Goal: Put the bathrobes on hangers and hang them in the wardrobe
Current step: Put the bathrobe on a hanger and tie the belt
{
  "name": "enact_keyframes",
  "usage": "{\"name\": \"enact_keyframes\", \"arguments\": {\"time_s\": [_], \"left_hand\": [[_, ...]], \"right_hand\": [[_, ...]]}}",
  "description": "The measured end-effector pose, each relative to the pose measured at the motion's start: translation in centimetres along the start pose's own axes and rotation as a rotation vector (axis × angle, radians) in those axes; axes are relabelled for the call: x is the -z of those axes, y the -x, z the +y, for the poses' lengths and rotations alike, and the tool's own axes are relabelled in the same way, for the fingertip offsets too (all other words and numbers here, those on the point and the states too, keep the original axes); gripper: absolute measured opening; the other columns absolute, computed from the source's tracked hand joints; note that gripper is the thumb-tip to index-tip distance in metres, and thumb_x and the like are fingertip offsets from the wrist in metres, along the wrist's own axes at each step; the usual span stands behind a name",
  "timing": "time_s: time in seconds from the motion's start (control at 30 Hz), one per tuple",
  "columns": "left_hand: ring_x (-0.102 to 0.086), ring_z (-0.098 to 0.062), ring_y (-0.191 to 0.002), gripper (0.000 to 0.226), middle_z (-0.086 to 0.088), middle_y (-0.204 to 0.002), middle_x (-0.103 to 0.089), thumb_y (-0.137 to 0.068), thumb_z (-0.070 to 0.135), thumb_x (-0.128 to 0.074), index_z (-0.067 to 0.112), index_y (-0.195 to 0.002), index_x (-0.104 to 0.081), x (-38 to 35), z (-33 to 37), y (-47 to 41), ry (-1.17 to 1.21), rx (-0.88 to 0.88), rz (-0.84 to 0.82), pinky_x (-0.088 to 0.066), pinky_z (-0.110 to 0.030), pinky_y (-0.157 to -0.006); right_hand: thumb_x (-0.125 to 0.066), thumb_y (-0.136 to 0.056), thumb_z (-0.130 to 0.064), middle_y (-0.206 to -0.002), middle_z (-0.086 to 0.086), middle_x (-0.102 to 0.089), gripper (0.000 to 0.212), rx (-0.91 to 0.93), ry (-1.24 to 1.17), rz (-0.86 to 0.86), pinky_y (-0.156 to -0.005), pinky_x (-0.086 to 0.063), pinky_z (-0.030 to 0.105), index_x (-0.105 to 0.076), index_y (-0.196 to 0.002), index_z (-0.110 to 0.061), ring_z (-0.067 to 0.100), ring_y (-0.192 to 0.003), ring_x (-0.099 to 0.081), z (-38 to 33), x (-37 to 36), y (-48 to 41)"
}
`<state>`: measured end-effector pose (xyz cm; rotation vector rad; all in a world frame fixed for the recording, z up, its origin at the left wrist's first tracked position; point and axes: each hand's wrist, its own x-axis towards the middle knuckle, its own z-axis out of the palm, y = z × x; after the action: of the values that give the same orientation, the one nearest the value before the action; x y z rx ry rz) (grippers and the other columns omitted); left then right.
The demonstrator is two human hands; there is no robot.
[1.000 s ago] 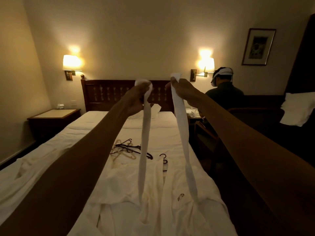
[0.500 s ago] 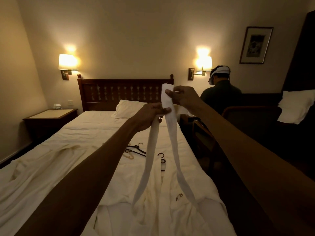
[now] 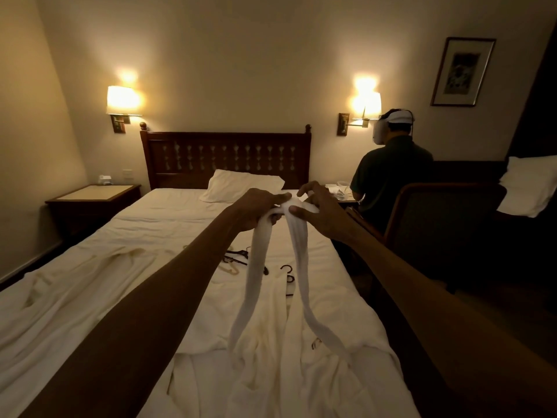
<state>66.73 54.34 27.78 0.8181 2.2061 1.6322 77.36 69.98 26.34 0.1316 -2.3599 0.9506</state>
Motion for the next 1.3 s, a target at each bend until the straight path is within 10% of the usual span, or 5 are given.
{"name": "enact_keyframes", "arguments": {"time_s": [0.4, 0.57, 0.8, 1.13, 1.3], "left_hand": [[-0.059, -0.026, -0.109, 0.03, -0.008, -0.11, -0.068, -0.087, 0.046, -0.068, 0.017, -0.091, -0.063, 2.9, -0.4, 1.5, -0.132, -0.081, -0.074, -0.049, -0.04, -0.088], [-0.055, -0.017, -0.09, 0.029, -0.002, -0.078, -0.065, -0.077, 0.035, -0.08, 0.008, -0.07, -0.073, 2.9, -0.9, 1.8, -0.286, -0.122, -0.211, -0.041, -0.036, -0.089], [-0.059, -0.011, -0.113, 0.03, 0.008, -0.109, -0.072, -0.09, 0.032, -0.068, 0.004, -0.09, -0.076, 1.4, -0.6, 4.1, -0.412, -0.037, -0.439, -0.042, -0.04, -0.103], [-0.059, -0.024, -0.12, 0.017, -0.002, -0.118, -0.07, -0.082, 0.023, -0.078, 0.019, -0.099, -0.076, -2.9, -5.0, 5.2, -0.165, 0.095, -0.559, -0.046, -0.051, -0.102], [-0.07, -0.017, -0.096, 0.013, -0.004, -0.095, -0.076, -0.082, 0.009, -0.075, 0.004, -0.095, -0.076, -2.0, -3.1, 4.5, -0.192, -0.09, -0.408, -0.054, -0.044, -0.094]], "right_hand": [[-0.045, -0.103, -0.026, -0.132, 0.01, -0.057, 0.034, -0.287, 0.339, -0.389, -0.096, -0.046, 0.032, -0.059, -0.129, -0.01, 0.024, -0.117, -0.054, 2.5, 1.7, -0.4], [-0.051, -0.096, -0.046, -0.081, 0.007, -0.052, 0.043, -0.732, -0.13, -0.549, -0.056, -0.043, 0.022, -0.057, -0.101, -0.003, 0.014, -0.064, -0.049, 1.5, 2.1, 0.5], [-0.055, -0.095, -0.037, -0.078, 0.008, -0.065, 0.044, -0.895, -0.35, -0.494, -0.064, -0.051, 0.029, -0.057, -0.116, 0.002, 0.018, -0.067, -0.061, 1.3, 2.6, 0.8], [-0.054, -0.099, -0.02, -0.114, 0.017, -0.062, 0.042, -0.656, -0.589, -0.071, -0.075, -0.054, 0.031, -0.049, -0.134, 0.003, 0.019, -0.086, -0.062, 1.2, 2.8, -0.6], [-0.048, -0.101, -0.018, -0.123, 0.015, -0.062, 0.03, -0.411, 0.207, -0.095, -0.095, -0.044, 0.032, -0.063, -0.121, -0.001, 0.03, -0.111, -0.057, 1.6, 4.3, -0.5]]}}
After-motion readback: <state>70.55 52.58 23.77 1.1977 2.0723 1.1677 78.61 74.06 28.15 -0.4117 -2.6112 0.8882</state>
